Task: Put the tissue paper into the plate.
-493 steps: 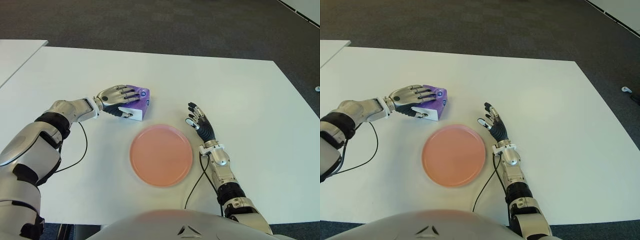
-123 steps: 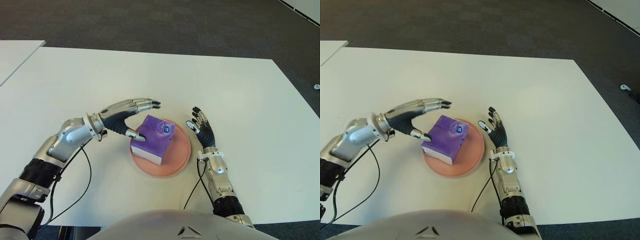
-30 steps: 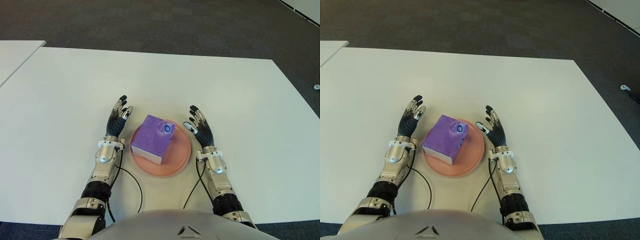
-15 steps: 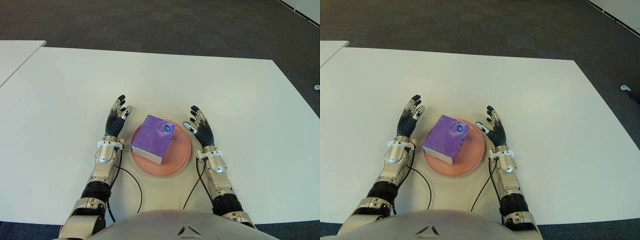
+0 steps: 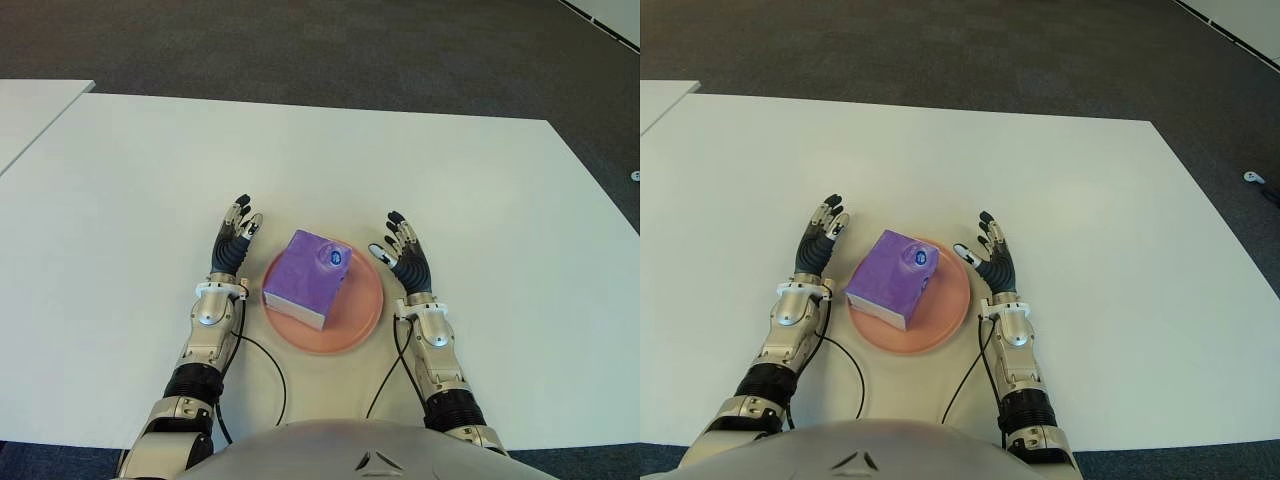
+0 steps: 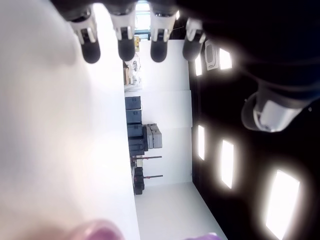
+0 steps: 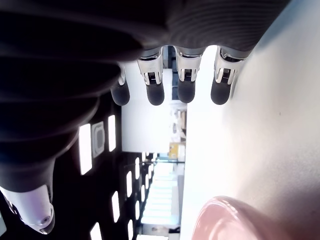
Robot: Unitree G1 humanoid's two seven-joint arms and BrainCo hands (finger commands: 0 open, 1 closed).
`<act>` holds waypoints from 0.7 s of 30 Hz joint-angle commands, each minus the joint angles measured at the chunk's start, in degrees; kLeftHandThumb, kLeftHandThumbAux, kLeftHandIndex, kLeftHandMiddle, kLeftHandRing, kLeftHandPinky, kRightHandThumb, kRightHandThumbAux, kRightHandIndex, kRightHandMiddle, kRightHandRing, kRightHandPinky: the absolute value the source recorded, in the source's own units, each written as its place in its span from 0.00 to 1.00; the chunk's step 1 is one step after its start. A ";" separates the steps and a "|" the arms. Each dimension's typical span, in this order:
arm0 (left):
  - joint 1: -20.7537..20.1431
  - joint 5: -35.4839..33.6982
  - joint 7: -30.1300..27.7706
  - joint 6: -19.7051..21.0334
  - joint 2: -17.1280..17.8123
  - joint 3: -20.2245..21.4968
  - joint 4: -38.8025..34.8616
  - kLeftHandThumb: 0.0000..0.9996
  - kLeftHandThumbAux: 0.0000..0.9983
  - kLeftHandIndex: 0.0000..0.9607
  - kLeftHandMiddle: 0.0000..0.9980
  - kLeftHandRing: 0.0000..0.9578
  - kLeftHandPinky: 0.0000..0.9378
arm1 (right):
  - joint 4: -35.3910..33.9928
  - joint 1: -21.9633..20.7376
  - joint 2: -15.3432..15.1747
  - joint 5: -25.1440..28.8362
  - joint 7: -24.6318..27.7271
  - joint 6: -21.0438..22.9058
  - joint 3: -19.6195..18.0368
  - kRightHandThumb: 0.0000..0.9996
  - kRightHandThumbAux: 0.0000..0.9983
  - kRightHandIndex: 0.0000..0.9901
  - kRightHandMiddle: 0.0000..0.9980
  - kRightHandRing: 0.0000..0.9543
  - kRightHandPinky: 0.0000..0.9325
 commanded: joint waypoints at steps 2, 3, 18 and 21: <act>1.83 -0.66 -1.50 0.70 -0.57 -0.32 1.15 0.00 0.41 0.00 0.00 0.00 0.00 | 3.41 5.74 0.86 0.80 -0.32 1.73 -0.51 0.00 0.65 0.00 0.00 0.00 0.00; 1.92 -0.75 -1.88 0.60 -0.52 -0.40 1.49 0.00 0.41 0.00 0.00 0.00 0.00 | 3.39 5.80 0.98 0.79 -0.43 1.50 -0.53 0.00 0.65 0.00 0.00 0.00 0.00; 3.00 -0.37 -2.49 2.19 -1.04 -0.57 3.01 0.00 0.41 0.00 0.00 0.00 0.00 | 5.50 5.61 2.35 -0.10 -3.88 -0.90 -1.68 0.00 0.66 0.00 0.00 0.00 0.00; 3.13 -0.11 -2.18 2.17 -1.09 -0.54 3.22 0.00 0.42 0.00 0.00 0.00 0.00 | 6.79 5.16 2.39 -0.33 -4.70 -2.04 -1.97 0.00 0.66 0.00 0.00 0.00 0.00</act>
